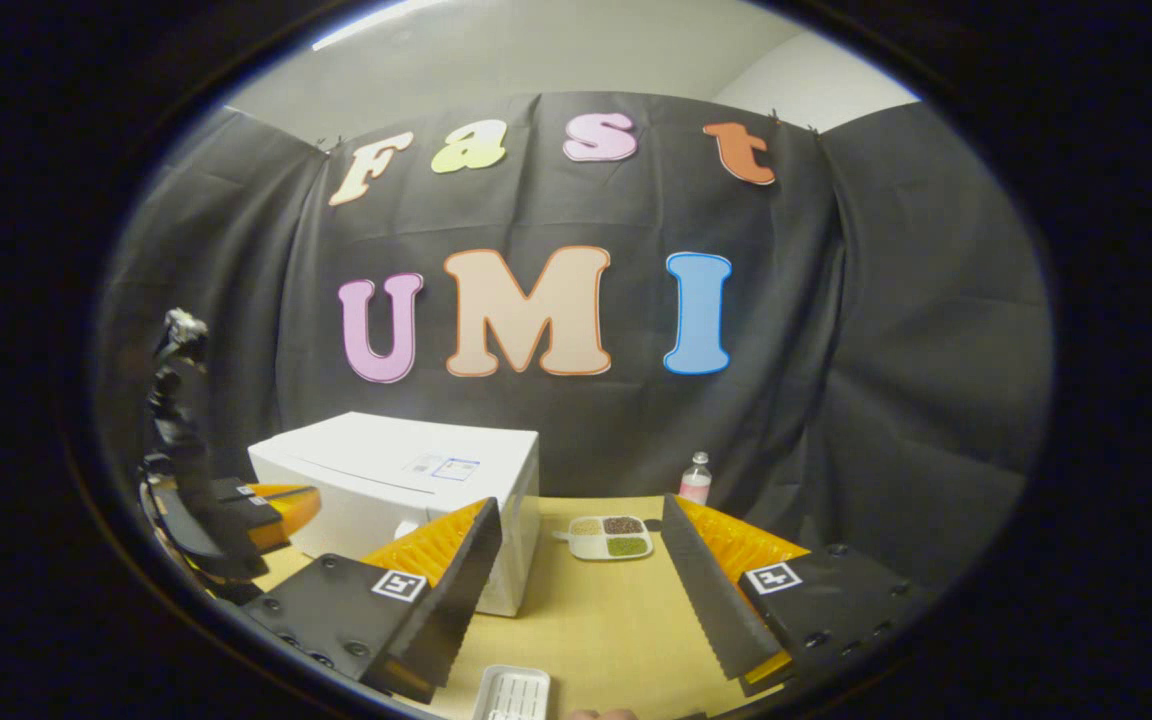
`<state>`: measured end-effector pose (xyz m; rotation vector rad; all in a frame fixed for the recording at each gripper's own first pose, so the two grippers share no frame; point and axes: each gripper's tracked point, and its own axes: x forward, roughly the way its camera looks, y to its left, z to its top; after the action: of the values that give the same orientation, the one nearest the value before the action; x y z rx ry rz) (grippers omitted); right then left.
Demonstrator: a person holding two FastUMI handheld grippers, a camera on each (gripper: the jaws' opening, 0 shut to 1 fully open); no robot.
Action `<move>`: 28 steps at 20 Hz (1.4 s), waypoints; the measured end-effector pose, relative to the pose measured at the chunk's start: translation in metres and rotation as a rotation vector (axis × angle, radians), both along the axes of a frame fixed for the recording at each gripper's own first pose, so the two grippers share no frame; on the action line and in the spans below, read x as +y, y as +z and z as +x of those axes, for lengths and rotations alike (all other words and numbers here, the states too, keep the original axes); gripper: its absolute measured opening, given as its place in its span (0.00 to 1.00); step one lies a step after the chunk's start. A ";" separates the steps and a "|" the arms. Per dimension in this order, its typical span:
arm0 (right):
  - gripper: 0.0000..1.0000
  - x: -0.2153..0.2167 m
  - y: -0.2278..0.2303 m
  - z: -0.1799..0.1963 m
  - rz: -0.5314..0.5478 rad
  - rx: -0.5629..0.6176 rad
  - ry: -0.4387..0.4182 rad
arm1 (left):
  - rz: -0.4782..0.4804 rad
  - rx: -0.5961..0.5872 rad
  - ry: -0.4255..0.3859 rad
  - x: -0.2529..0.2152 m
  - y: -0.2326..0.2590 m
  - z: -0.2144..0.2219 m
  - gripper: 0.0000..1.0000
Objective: Open the microwave oven with the left hand, put the food in, and close the microwave oven.
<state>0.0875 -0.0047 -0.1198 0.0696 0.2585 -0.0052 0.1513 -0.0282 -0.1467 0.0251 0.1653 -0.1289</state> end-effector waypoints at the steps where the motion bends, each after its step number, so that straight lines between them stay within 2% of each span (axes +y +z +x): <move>1: 0.92 0.004 0.001 -0.002 0.004 -0.001 0.005 | -0.007 -0.014 0.010 0.009 0.011 -0.010 0.01; 6: 0.92 0.034 0.005 -0.013 0.029 -0.011 0.041 | -0.028 -0.058 0.025 0.043 0.058 -0.052 0.00; 9: 0.92 0.055 0.011 -0.025 0.036 -0.027 0.061 | -0.020 -0.081 0.043 0.059 0.075 -0.073 0.99; 10: 0.92 0.063 0.013 -0.029 0.039 -0.033 0.065 | -0.031 -0.098 0.050 0.064 0.082 -0.084 0.96; 15: 0.92 0.084 0.025 -0.049 0.036 -0.054 0.072 | -0.041 -0.100 0.062 0.078 0.090 -0.116 0.97; 22: 0.92 0.088 0.038 -0.071 0.033 -0.073 0.040 | -0.060 -0.114 0.057 0.088 0.099 -0.138 0.97; 23: 0.99 0.087 0.040 -0.073 0.033 -0.076 0.030 | -0.066 -0.116 0.053 0.088 0.101 -0.141 0.97; 24: 0.92 0.085 0.040 -0.075 0.035 -0.076 0.023 | -0.069 -0.118 0.047 0.088 0.102 -0.141 0.97; 28: 0.92 0.085 0.041 -0.083 0.025 -0.067 0.018 | -0.069 -0.124 0.029 0.087 0.105 -0.145 0.97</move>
<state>0.0045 0.0803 -0.0787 0.0920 0.1920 0.0181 0.0060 0.0585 -0.0421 -0.0381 0.0368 -0.1034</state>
